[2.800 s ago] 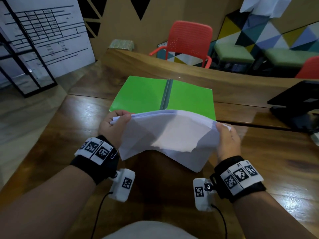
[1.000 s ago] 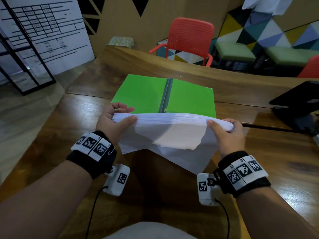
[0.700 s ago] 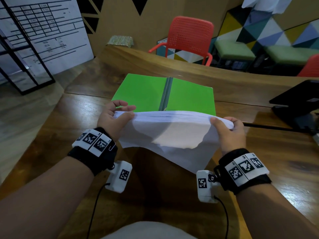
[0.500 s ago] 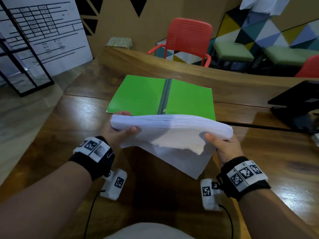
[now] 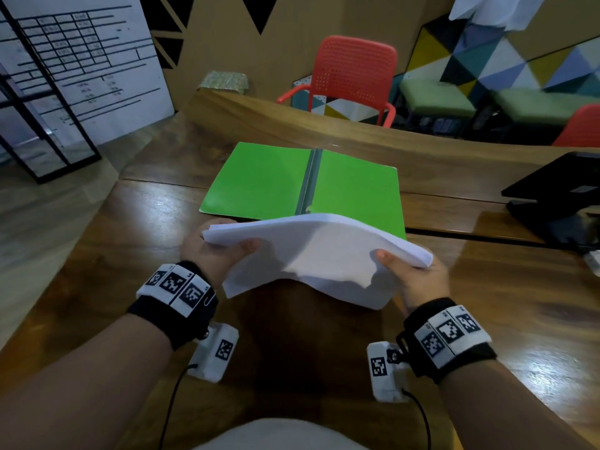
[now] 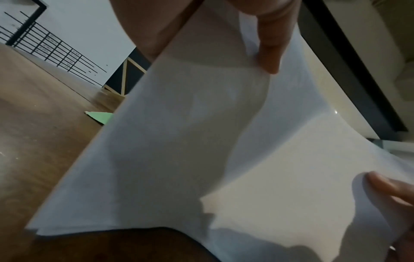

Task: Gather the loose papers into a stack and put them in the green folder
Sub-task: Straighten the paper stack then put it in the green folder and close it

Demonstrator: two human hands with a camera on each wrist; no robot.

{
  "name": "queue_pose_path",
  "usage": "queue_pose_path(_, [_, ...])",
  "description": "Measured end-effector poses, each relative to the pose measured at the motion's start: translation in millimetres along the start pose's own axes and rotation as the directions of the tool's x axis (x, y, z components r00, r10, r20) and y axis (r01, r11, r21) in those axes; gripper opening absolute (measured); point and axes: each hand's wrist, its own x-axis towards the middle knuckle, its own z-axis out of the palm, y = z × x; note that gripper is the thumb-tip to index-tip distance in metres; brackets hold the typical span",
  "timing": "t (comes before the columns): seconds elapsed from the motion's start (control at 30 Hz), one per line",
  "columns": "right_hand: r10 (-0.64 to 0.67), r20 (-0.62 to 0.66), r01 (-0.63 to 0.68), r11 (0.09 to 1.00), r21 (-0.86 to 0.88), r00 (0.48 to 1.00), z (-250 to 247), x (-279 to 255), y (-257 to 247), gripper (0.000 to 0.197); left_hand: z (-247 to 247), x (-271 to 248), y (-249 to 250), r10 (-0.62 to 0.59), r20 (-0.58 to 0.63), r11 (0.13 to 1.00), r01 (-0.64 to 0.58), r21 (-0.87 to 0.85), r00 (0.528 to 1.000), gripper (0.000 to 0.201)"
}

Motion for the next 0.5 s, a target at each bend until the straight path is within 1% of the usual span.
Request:
queue_pose_path(0.03, [0.027,-0.008,-0.028,1.000,-0.006,1.000,-0.8,0.9,0.9,0.031,0.6,0.5,0.1,-0.017,0.018,0.999,0.016,0.030,1.000,0.016])
queue_pose_path(0.07, [0.036,-0.016,-0.037,0.999,-0.003,0.999,-1.4,2.5,0.7,0.031,0.8,-0.6,3.2,-0.010,0.028,0.999,0.009,0.043,1.000,0.016])
queue_pose_path(0.1, [0.032,-0.017,-0.032,0.999,-0.002,0.999,-2.5,3.9,-0.1,0.029,1.5,-0.1,3.6,-0.010,0.041,1.000,0.009,0.025,0.999,0.021])
queue_pose_path(0.17, [0.024,-0.019,-0.024,1.000,-0.013,1.000,-3.8,7.2,2.3,0.026,2.6,1.7,3.9,-0.041,0.046,0.996,0.044,-0.076,0.998,0.026])
queue_pose_path(0.2, [0.031,-0.014,-0.031,0.999,-0.024,0.999,-4.0,7.6,4.3,0.026,3.4,1.7,3.2,-0.070,0.048,0.991,0.075,-0.112,0.996,0.029])
queue_pose_path(0.27, [0.051,-0.004,-0.051,0.998,-0.041,0.999,-3.9,6.9,5.7,0.026,6.0,1.7,0.1,-0.163,0.106,0.968,0.180,-0.177,0.981,0.032])
queue_pose_path(0.3, [0.056,-0.005,-0.056,0.997,-0.046,0.998,-2.8,6.1,3.3,0.027,6.3,4.1,-3.0,-0.178,0.107,0.965,0.195,-0.175,0.978,0.039])
queue_pose_path(0.33, [0.045,0.003,-0.045,0.998,-0.054,0.999,-1.4,5.1,-0.7,0.027,6.7,6.6,-4.8,-0.176,0.067,0.971,0.184,-0.152,0.982,0.050])
queue_pose_path(0.37, [0.020,0.024,-0.018,0.997,-0.069,1.000,0.0,4.0,-6.1,0.028,6.1,11.3,-7.6,-0.169,-0.014,0.980,0.166,-0.113,0.986,0.064])
queue_pose_path(0.4, [-0.012,0.059,0.017,0.996,-0.092,0.998,1.9,2.5,-13.3,0.028,3.4,14.1,-6.9,-0.142,-0.106,0.990,0.138,-0.039,0.984,0.080])
queue_pose_path(0.43, [-0.047,0.101,0.060,0.990,-0.129,0.994,3.8,0.3,-22.2,0.028,-0.3,15.5,-4.1,-0.078,-0.189,0.994,0.090,0.055,0.979,0.095])
queue_pose_path(0.47, [-0.086,0.146,0.112,0.977,-0.183,0.986,6.9,-2.5,-32.9,0.028,-3.0,15.1,1.9,0.028,-0.231,0.984,0.014,0.176,0.973,0.103])
queue_pose_path(0.5, [-0.133,0.195,0.182,0.949,-0.259,0.972,11.3,-5.9,-45.0,0.027,-3.9,13.7,10.5,0.181,-0.231,0.946,-0.105,0.305,0.956,0.106])
